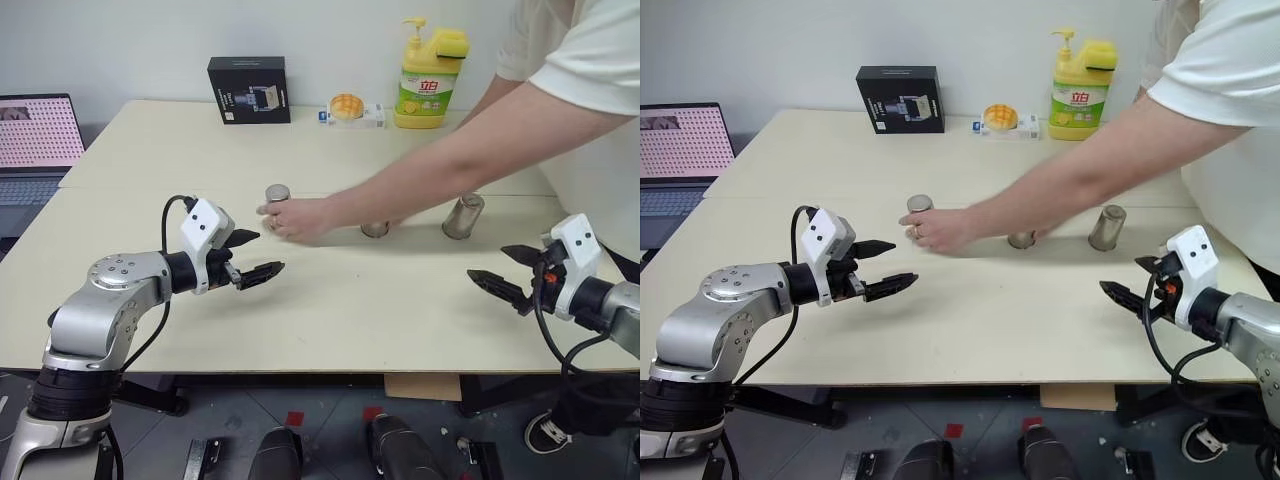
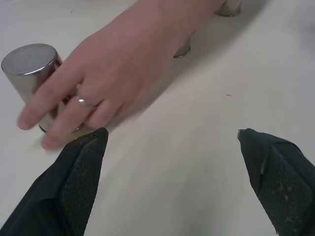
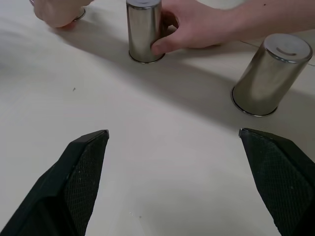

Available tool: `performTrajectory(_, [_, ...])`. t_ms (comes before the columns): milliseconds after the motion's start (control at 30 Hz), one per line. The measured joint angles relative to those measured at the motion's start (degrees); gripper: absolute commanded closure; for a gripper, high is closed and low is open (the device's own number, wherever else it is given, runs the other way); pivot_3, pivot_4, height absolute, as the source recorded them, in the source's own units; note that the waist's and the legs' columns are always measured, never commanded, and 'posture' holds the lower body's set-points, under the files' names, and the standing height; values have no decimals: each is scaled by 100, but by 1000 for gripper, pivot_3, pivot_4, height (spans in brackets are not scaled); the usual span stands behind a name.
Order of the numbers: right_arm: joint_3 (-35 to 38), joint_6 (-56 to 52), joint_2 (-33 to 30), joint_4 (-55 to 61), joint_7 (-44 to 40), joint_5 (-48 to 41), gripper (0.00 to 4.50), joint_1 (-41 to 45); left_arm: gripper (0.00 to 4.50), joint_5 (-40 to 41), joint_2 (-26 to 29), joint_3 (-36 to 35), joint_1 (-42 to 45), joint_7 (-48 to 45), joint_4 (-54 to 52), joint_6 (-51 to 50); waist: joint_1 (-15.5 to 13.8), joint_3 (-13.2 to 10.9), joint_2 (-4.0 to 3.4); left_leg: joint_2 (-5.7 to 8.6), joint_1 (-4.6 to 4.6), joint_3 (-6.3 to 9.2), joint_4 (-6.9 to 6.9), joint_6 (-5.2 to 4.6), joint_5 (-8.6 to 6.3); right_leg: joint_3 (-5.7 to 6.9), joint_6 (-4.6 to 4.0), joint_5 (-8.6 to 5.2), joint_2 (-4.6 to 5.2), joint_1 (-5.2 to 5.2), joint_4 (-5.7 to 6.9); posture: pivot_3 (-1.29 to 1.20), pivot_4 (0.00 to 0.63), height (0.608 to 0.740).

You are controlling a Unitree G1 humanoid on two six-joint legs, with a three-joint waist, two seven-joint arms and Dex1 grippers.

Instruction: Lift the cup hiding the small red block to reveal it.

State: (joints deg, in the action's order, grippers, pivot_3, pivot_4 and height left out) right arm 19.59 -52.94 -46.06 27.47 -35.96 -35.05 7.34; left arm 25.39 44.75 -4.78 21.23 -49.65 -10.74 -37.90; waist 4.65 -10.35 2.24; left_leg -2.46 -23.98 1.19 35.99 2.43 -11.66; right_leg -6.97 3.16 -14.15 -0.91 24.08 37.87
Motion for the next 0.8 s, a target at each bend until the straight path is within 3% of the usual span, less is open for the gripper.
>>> performTrajectory(200, [-218, 82, 185, 0, 55, 11, 0, 6, 24, 5, 11, -5, -37, 12, -17, -5, 1, 0, 0, 0, 1, 0, 1, 0, 0, 0, 0, 0, 0, 0, 2, 0, 150, 740])
performTrajectory(400, [-1106, 392, 961, -281, 343, 275, 0, 378, 24, 34, 10, -32, -150, 31, -199, -17, 14, 0, 0, -2, 8, -1, 4, 0, 0, 0, 0, 0, -2, -2, 9, 0, 150, 740])
performTrajectory(600, [-2109, 1439, 2012, -1975, 861, 1350, 0, 1437, 24, 12, -245, 58, -341, 179, -425, 79, 17, 0, 0, -2, 8, -5, 6, 0, 0, -2, 1, 1, -2, -2, 9, 0, 150, 740])
performTrajectory(800, [-2371, 2666, 2773, -4271, 1082, 2102, 0, 2681, 24, -121, -580, 250, -372, 415, -477, 210, 19, -1, -1, -2, 4, -3, 3, 0, 0, 0, 29, 19, -4, 1, 12, 0, 150, 740])
